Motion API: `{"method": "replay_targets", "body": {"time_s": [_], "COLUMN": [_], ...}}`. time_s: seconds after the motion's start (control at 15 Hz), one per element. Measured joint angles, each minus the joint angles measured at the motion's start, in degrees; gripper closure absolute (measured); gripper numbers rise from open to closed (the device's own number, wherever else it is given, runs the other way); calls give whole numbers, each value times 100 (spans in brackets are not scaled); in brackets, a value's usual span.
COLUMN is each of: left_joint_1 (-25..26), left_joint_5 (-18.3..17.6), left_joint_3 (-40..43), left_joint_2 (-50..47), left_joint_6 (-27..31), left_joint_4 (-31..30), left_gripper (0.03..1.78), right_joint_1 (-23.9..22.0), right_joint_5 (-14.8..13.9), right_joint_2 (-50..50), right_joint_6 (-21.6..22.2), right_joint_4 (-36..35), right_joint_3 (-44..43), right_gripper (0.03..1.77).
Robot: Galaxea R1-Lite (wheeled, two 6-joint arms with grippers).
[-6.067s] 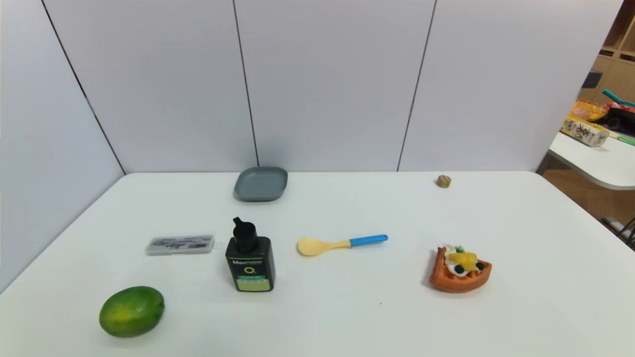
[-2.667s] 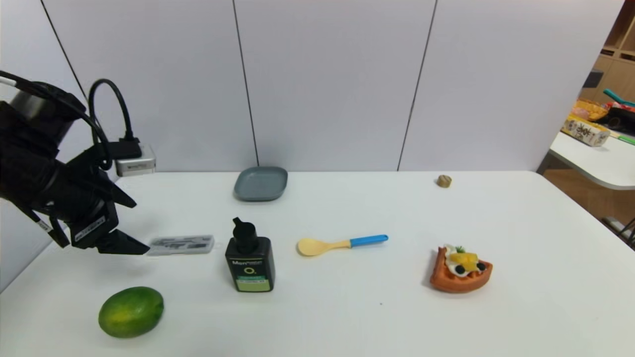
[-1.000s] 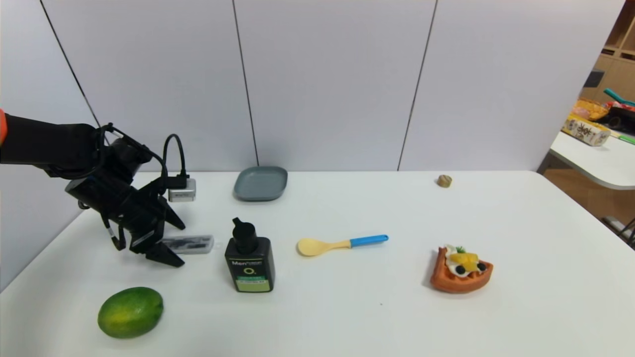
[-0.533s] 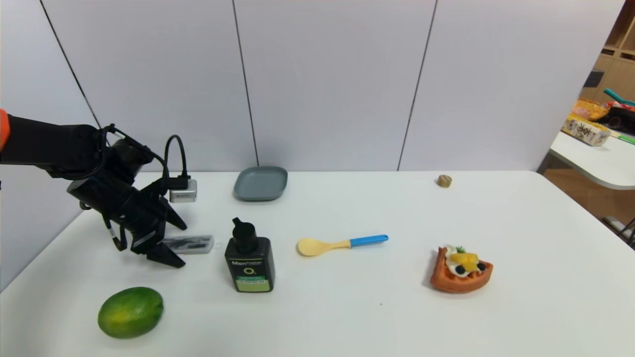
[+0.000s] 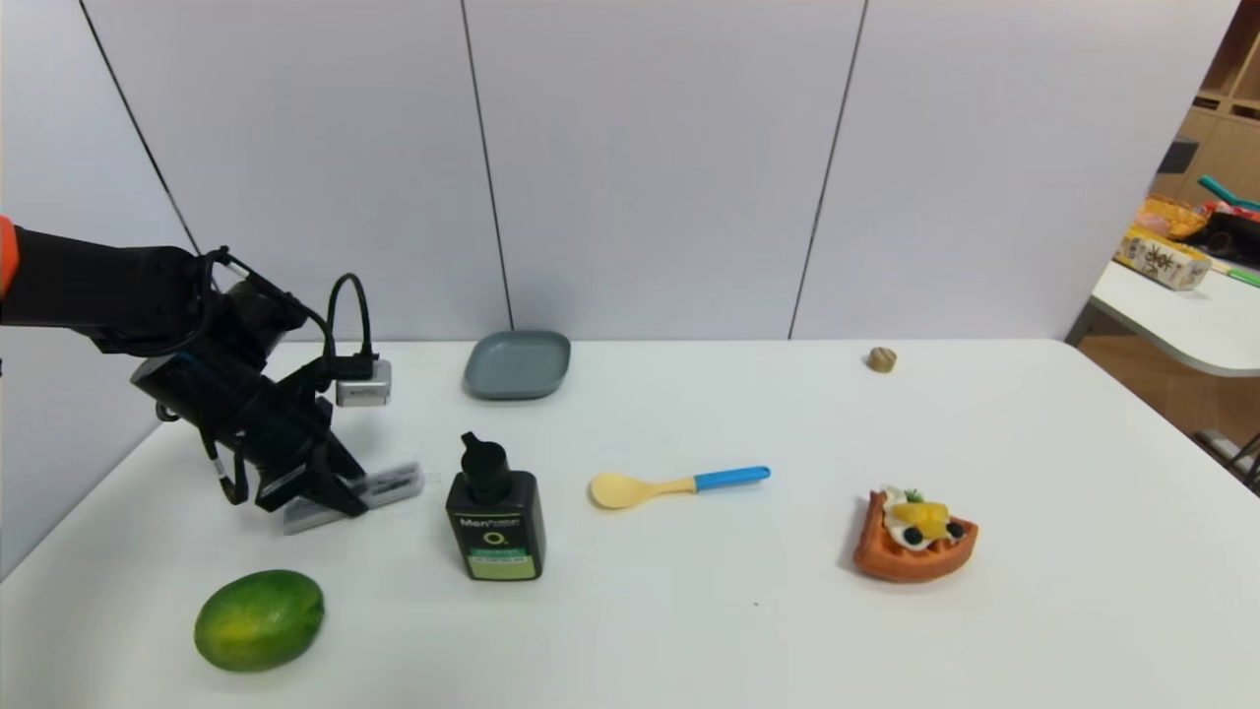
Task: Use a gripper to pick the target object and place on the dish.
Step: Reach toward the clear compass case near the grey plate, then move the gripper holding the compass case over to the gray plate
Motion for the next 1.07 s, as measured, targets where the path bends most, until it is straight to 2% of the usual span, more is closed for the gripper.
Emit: {"method": "replay_targets", "body": {"time_s": [0.53, 0.8, 1.07], "left_joint_1": [0, -104, -333], "left_joint_5": [-5, -9, -60], "left_joint_3": [-146, -891, -2135], "left_joint_2": [-176, -217, 166], "left_joint_6": [-28, -67, -155], "left_joint_4": [35, 11, -55], "left_gripper": [122, 122, 122], "right_joint_1": [0, 0, 0], "right_joint_5": [2, 0, 0], "right_joint_2": [0, 0, 0], "right_joint_6": [0, 0, 2], "right_joint_4": [0, -2, -2], "right_joint_3": [0, 0, 0], "right_gripper": [9, 9, 9]}}
